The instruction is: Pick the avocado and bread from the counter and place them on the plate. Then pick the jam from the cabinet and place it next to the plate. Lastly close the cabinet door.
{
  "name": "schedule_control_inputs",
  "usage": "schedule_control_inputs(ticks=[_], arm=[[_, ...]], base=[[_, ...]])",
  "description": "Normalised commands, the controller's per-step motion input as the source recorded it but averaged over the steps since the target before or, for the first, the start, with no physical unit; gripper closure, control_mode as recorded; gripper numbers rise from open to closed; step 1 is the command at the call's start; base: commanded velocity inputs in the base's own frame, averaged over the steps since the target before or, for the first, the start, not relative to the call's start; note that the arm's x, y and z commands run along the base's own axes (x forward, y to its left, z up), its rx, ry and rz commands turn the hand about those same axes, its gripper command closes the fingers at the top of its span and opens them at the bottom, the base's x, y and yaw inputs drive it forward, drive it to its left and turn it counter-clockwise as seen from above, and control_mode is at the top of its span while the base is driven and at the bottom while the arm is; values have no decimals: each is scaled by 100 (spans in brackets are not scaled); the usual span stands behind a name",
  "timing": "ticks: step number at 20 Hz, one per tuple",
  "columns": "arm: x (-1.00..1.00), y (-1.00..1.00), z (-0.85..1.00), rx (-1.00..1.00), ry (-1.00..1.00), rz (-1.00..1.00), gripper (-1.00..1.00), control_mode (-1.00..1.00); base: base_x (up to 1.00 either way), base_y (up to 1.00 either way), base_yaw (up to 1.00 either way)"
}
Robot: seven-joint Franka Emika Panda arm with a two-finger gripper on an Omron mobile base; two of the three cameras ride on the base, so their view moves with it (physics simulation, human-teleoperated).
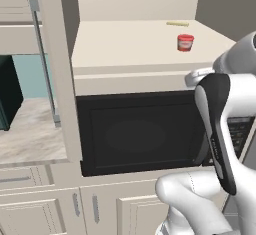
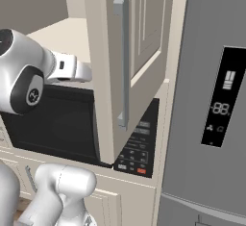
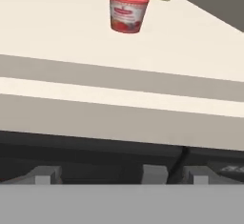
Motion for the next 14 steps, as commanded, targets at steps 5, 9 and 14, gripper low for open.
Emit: schedule_control_inputs(ticks=[5, 9, 14], arm=[[8, 0, 5, 3, -15, 0, -100, -100], [0, 0, 29, 3, -7, 0, -100, -100], [0, 0, 49, 3, -3, 0, -100, -100]], base=[[0, 0, 0], [0, 0, 0], [0, 0, 0]])
